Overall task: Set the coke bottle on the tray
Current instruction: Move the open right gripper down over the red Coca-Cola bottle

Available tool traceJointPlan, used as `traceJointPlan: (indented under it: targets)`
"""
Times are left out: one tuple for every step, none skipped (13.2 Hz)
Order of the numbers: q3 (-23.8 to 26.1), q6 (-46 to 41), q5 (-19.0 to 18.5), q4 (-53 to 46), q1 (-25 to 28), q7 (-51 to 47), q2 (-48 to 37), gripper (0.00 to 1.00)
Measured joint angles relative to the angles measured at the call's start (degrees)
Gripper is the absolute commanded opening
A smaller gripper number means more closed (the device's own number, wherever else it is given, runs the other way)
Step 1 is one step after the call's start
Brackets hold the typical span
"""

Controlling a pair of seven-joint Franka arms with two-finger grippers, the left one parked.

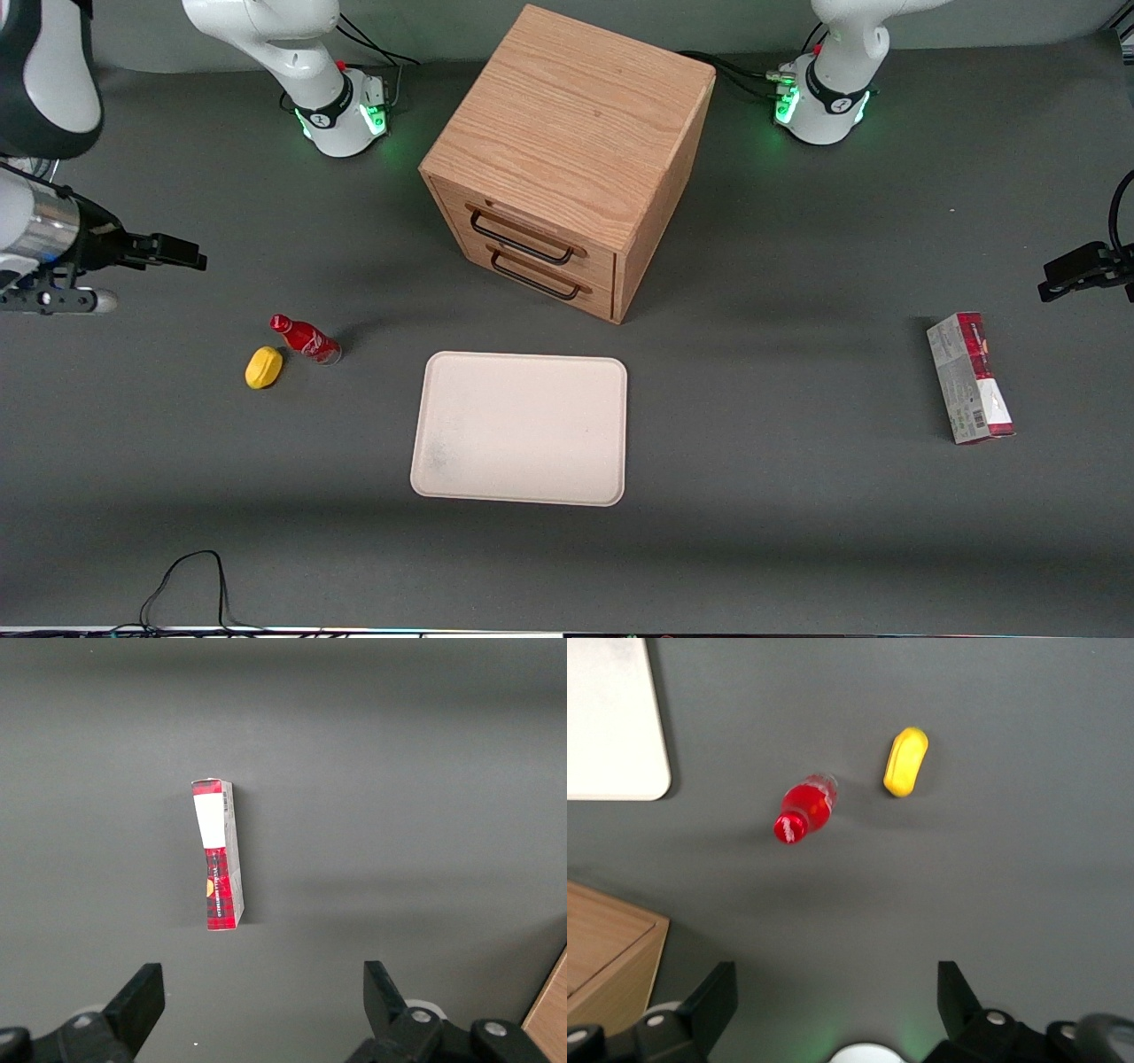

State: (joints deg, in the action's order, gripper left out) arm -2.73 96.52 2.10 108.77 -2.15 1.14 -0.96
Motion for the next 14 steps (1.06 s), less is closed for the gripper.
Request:
traceJointPlan:
  targets:
    - [0.05, 2.45, 0.0, 2.06, 0.03, -0.01, 0.03, 1.0]
    - [0.1, 4.62, 0.0, 3.84, 0.06, -0.09, 0.05, 1.0]
    - [0.17, 6.9, 0.0, 5.52, 0.11, -0.28, 0.05, 1.0]
    - [0.26, 9.02, 0.01, 7.12, 0.25, -0.69, 0.03, 1.0]
    - [0.34, 10.61, 0.02, 8.43, 0.68, -1.4, 0.03, 1.0]
    - [0.39, 11.71, 0.02, 9.42, 1.38, -2.3, 0.1, 1.0]
    - [0.52, 12.58, 0.02, 10.13, 1.98, -3.18, 0.3, 1.0]
    - [0.76, 13.1, 0.02, 10.6, 2.28, -3.96, 0.61, 1.0]
    - [1.03, 13.89, 0.02, 10.85, 2.37, -4.4, 1.07, 1.0]
    - [1.14, 14.78, 0.02, 11.07, 2.37, -4.46, 1.79, 1.0]
    - [1.15, 15.83, 0.02, 11.27, 2.37, -4.46, 2.75, 1.0]
    - [1.19, 16.89, 0.02, 11.33, 2.37, -4.46, 3.89, 1.0]
    - [1.24, 17.93, 0.02, 11.35, 2.37, -4.48, 5.09, 1.0]
    - [1.31, 18.83, 0.02, 11.35, 2.37, -4.65, 6.19, 1.0]
